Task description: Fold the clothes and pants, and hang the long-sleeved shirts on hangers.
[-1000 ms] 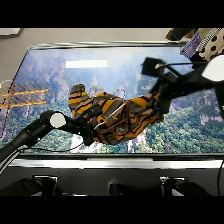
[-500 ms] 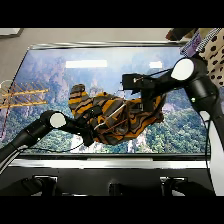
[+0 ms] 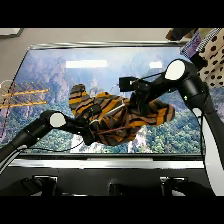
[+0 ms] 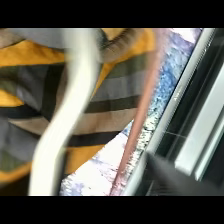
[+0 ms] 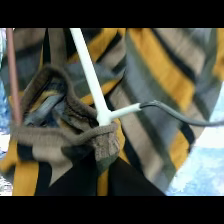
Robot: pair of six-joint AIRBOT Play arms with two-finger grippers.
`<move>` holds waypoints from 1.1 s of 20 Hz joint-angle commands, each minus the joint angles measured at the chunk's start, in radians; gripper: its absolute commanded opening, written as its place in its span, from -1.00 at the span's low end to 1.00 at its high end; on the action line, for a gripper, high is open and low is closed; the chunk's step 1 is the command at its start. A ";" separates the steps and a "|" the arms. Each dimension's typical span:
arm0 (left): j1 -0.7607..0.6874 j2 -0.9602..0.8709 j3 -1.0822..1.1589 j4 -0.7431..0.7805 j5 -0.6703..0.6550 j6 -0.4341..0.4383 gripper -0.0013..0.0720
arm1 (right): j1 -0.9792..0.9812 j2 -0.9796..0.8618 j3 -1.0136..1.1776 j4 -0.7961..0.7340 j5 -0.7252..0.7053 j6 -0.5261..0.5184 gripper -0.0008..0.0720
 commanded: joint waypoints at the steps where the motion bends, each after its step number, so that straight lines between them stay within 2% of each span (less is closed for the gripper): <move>1: 0.034 0.008 0.008 0.068 -0.011 -0.274 0.89 | -0.002 0.039 0.000 -0.060 -0.010 0.139 -0.92; 3: 0.102 0.039 0.016 0.108 -0.091 -0.349 0.89 | -0.002 0.076 0.000 -0.126 -0.050 0.349 -0.92; 5: 0.204 0.092 -0.010 0.061 -0.061 -0.469 0.89 | -0.002 0.105 0.000 -0.171 -0.051 0.435 -0.92; 6: 0.252 0.118 -0.045 -0.044 -0.003 -0.525 0.89 | -0.002 0.113 0.000 -0.183 -0.046 0.455 -0.92; 8: 0.294 0.156 -0.163 -0.372 0.168 -0.533 0.88 | -0.002 0.120 0.000 -0.190 -0.046 0.497 -0.92; 10: 0.238 0.152 -0.272 -0.638 0.351 -0.503 0.87 | -0.002 0.120 0.000 -0.190 -0.046 0.540 -0.92; 11: 0.187 0.142 -0.296 -0.688 0.423 -0.502 0.87 | -0.001 0.120 0.000 -0.190 -0.046 0.554 -0.92; 13: 0.059 0.101 -0.296 -0.724 0.535 -0.507 0.87 | -0.002 0.120 0.000 -0.190 -0.045 0.566 -0.92; 18: -0.219 0.012 -0.295 -0.934 0.761 -0.507 0.85 | -0.001 0.119 0.000 -0.190 -0.047 0.595 -0.91; 22: -0.317 0.001 -0.294 -1.033 0.966 -0.507 0.83 | -0.001 0.119 0.000 -0.190 -0.047 0.626 -0.91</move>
